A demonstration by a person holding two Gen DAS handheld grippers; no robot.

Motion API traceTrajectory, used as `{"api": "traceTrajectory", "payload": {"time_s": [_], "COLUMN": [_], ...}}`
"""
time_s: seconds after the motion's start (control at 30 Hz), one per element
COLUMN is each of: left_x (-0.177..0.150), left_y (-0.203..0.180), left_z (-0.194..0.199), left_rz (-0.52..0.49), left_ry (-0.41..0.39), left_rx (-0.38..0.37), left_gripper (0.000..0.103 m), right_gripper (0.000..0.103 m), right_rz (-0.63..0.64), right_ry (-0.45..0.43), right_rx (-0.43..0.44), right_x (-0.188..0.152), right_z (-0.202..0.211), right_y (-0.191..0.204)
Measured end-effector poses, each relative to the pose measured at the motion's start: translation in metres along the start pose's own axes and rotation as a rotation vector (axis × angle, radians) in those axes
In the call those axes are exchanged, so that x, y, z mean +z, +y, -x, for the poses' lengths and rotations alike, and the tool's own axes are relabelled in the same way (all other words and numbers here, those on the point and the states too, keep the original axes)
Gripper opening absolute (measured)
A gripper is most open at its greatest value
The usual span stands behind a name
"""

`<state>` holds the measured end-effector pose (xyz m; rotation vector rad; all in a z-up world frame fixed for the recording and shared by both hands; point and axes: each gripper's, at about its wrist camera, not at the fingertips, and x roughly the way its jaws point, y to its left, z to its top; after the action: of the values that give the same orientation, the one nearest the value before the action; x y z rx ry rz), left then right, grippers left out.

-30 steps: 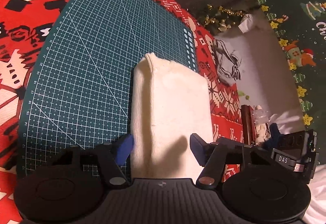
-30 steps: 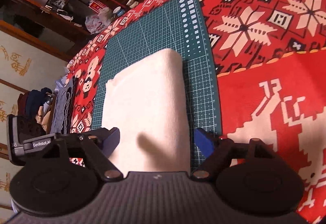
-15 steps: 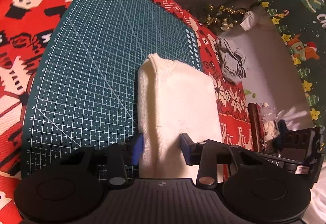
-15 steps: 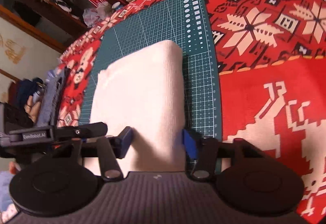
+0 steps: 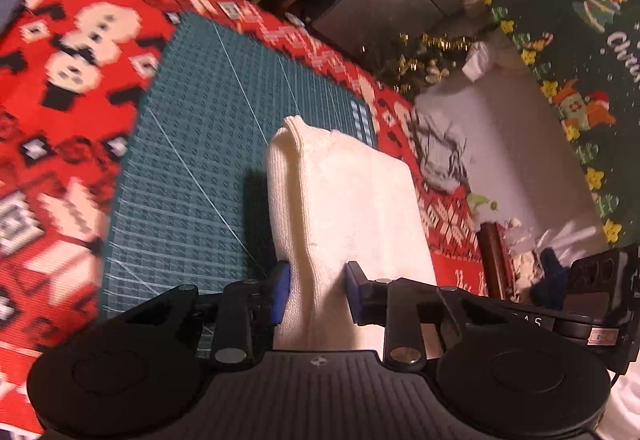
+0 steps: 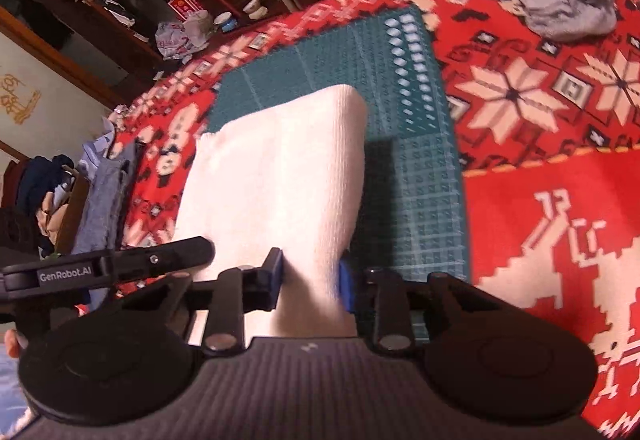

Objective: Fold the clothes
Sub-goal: 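Lift the sweater with both grippers and carry it over the folded blue jeans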

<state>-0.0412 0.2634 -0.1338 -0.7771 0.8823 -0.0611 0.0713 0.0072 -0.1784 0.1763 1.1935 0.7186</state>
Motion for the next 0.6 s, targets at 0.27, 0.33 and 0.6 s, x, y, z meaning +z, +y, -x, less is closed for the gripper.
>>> {"api": "traceTrajectory", "payload": {"time_s": [0.27,0.33,0.6], "left_x": [0.042,0.055,0.102], "left_y": [0.05,0.066,0.143], "left_z": [0.095,0.122,0.191], "left_rz": [0.003,-0.01,-0.038], "left_ry": [-0.117,-0.153,-0.226], "left_rx": [0.042,0.082,0.239], "left_gripper": [0.028,0.028,0.028], "right_gripper": [0.031,0.031,0.031], "right_rz": [0.063,0.073,0.108], "right_ry": [-0.016,-0.016,0.038], "right_rx": [0.056,0.078,0.171], "right_x": [0.028,0.034,0.046], "right_z": [-0.023,-0.035,-0.107], "right_y": [0.106,0.139,0.266]}}
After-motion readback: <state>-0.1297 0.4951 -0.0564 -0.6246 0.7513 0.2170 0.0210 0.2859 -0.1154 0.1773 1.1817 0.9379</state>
